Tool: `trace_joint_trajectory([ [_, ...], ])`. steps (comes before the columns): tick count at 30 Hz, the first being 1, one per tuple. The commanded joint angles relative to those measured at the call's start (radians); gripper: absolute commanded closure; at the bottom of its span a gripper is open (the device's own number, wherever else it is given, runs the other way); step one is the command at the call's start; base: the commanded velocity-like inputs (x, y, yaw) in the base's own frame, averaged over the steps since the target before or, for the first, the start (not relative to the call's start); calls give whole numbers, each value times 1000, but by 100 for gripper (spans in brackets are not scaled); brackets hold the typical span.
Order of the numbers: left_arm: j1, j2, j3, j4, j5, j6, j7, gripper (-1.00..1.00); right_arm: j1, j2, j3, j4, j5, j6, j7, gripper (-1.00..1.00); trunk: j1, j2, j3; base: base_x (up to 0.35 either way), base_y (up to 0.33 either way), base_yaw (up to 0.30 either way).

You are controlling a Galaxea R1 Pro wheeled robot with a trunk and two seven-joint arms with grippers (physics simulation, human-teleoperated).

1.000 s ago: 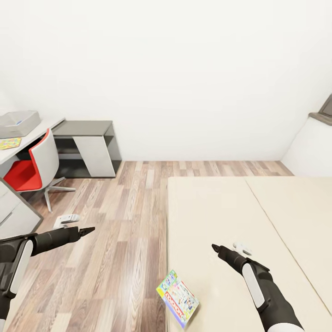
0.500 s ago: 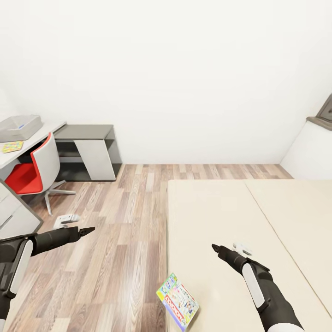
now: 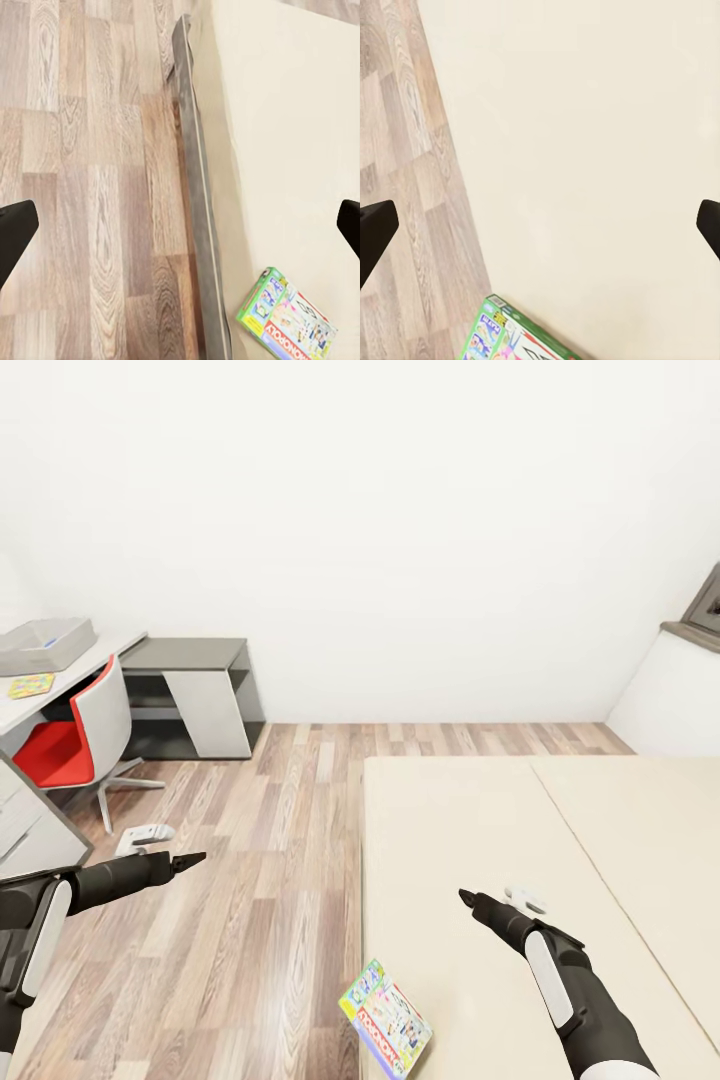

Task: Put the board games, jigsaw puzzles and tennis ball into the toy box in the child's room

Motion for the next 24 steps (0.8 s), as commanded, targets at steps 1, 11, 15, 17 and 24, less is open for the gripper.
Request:
trace_joint_trajectory([
  [1,-1,0,1,0,9,9,3,-100,-1,0,-3,-1,-2,6,3,-100,1,-2,0,0,0,0],
  [11,-1,0,1,0,9,9,3,-100,-1,0,-3,-1,-2,6,4,-100,1,-2,16,0,0,0],
  [15,-1,0,1,0,9,9,3,-100,-1,0,-3,-1,-2,6,4,-100,1,-2,22,0,0,0],
  [17,-1,0,1,0,9,9,3,-100,-1,0,-3,-1,-2,6,4,-100,1,-2,25,0,0,0],
  [24,-1,0,1,0,9,9,3,-100,-1,0,-3,-1,-2,6,4,-100,1,-2,37,0,0,0],
])
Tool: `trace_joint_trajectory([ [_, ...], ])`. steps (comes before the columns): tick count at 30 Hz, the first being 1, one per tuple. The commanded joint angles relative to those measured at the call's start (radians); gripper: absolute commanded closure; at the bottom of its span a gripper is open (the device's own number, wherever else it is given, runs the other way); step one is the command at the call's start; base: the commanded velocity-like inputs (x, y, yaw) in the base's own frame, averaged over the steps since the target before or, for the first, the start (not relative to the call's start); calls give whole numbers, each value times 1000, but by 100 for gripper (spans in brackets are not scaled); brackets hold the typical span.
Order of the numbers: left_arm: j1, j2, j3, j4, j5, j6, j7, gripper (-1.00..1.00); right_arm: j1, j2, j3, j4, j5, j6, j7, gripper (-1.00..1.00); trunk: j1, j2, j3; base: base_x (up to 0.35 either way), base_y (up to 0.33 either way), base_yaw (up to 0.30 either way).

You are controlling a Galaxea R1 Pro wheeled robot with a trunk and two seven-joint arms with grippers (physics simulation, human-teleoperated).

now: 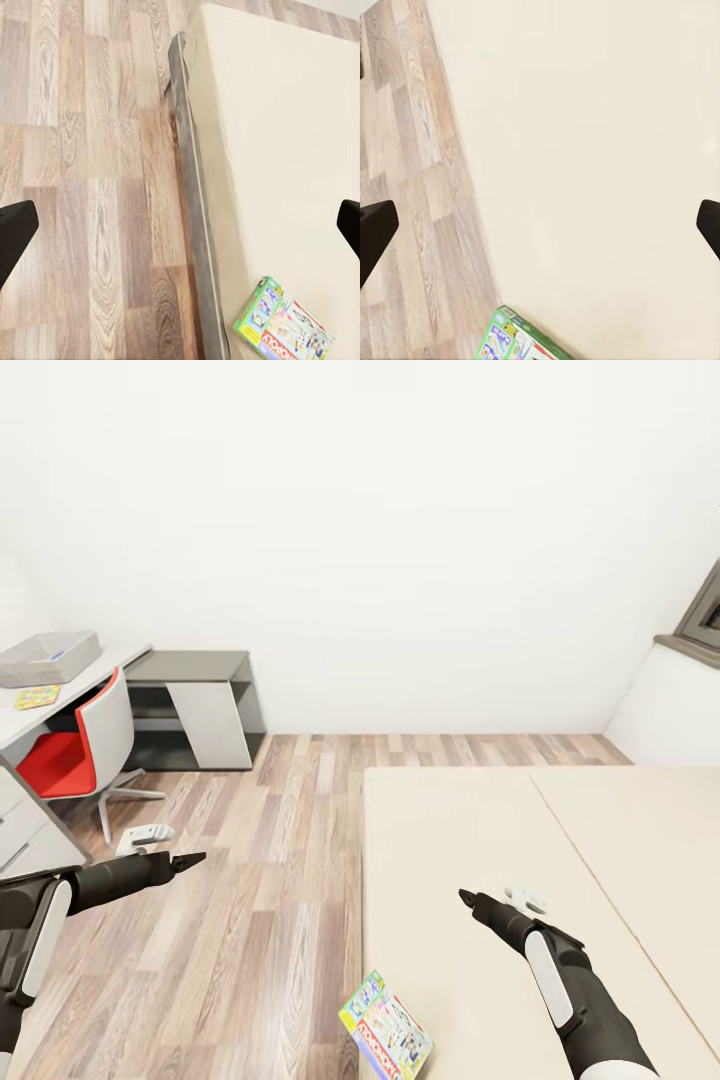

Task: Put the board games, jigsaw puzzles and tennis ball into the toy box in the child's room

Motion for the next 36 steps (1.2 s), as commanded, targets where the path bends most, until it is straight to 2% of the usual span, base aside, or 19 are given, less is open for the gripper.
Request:
trace_joint_trajectory([
  [1,-1,0,1,0,9,9,3,-100,-1,0,-3,-1,-2,6,3,-100,1,-2,0,0,0,0],
  [12,-1,0,1,0,9,9,3,-100,1,3,2,-3,-2,-10,6,-100,1,-2,11,0,0,13],
  [19,-1,0,1,0,9,9,3,-100,1,2,58,-3,-1,-20,4,-100,1,-2,12,0,0,2],
  [22,-1,0,1,0,9,9,3,-100,1,0,69,-2,-1,-21,3,-100,1,-2,12,0,0,0],
  [36,-1,0,1,0,8,9,3,-100,1,-1,74,-4,-3,-21,4,-100,1,-2,12,0,0,0],
])
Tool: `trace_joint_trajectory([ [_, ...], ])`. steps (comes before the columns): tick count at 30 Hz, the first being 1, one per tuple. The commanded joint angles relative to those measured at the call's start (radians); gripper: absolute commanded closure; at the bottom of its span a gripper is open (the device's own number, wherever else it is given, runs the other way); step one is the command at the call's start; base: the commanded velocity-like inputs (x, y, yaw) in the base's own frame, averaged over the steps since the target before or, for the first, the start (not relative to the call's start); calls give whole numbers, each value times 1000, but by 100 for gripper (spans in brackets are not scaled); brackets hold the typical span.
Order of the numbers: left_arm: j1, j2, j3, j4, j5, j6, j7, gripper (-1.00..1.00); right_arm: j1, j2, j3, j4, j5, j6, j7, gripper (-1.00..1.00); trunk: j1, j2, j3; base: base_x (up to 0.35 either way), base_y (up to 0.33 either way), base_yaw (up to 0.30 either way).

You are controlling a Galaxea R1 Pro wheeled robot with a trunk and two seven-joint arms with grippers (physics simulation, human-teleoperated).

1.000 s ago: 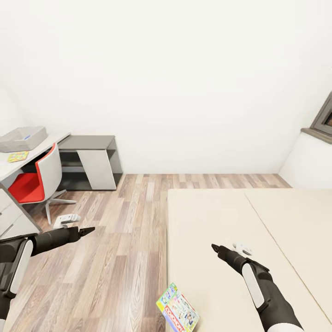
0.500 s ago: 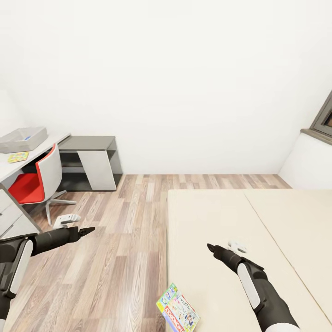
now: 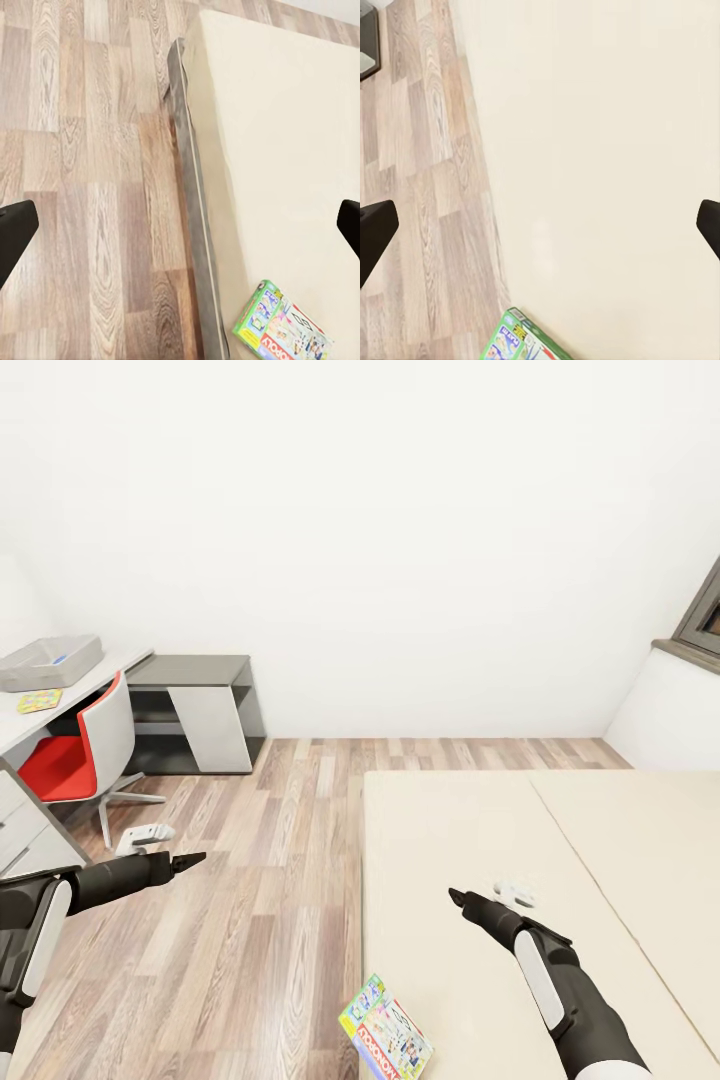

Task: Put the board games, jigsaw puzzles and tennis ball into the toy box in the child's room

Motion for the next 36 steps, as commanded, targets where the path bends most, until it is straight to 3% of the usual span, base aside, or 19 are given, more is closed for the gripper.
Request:
trace_joint_trajectory([
  [1,-1,0,1,0,9,9,3,-100,-1,1,-2,-2,-3,6,3,-100,1,-2,-2,0,0,0],
  [36,-1,0,2,0,11,8,1,-100,-1,8,2,-7,-3,6,5,-100,1,-2,-2,0,0,0],
])
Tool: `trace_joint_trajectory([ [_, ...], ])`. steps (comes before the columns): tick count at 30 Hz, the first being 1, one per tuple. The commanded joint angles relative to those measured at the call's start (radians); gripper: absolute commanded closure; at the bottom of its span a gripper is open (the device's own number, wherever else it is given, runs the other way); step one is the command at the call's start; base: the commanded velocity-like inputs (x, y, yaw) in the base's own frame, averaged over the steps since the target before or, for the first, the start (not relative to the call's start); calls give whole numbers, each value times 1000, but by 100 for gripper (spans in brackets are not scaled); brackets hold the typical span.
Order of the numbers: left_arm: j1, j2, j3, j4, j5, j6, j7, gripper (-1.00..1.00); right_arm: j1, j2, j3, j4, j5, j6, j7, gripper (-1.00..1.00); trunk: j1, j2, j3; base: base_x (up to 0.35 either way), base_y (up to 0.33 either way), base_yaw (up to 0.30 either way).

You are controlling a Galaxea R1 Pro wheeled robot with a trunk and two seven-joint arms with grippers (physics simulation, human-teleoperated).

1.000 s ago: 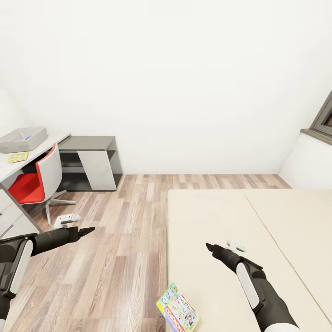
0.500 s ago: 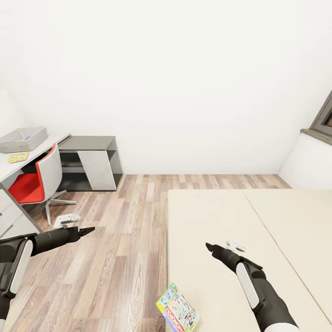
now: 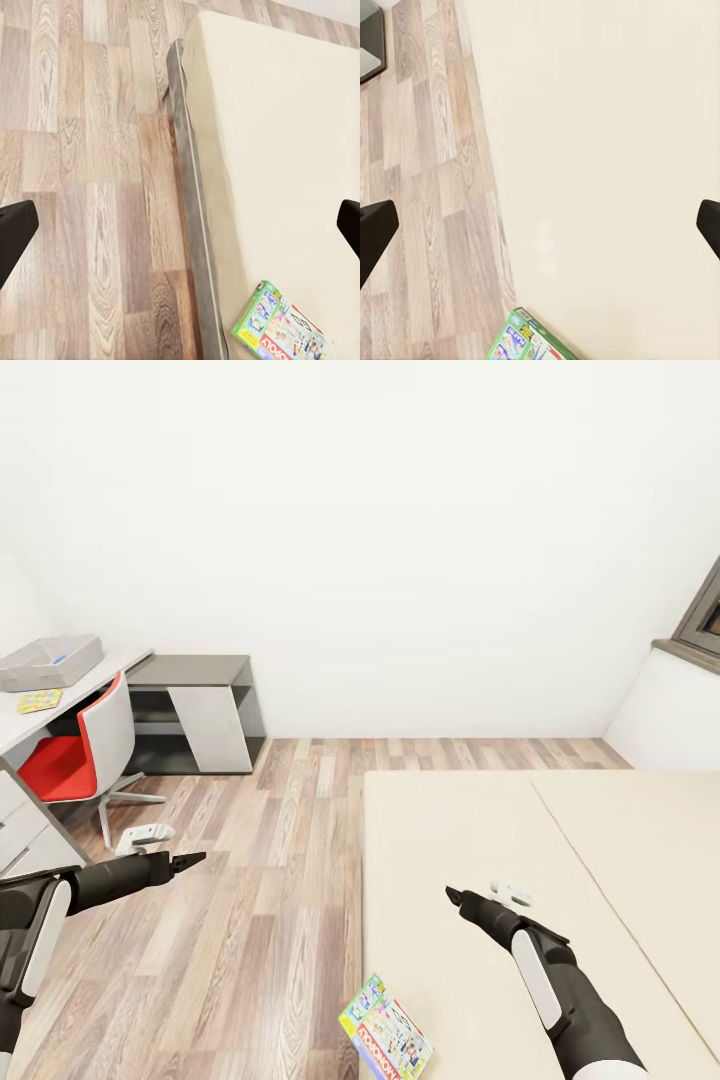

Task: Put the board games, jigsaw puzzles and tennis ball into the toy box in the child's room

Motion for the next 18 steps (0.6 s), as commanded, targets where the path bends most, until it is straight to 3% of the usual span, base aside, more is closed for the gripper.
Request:
trace_joint_trajectory([
  [1,-1,0,1,0,9,8,3,-100,-1,1,-4,-1,-2,6,4,-100,1,-2,-2,0,0,0],
  [11,-1,0,1,0,8,8,3,-100,-1,1,-4,-1,-2,5,4,-100,1,-2,-2,0,3,0],
  [18,-1,0,1,0,8,8,3,-100,-1,1,-4,-1,-2,5,4,-100,1,-2,-2,0,122,0],
])
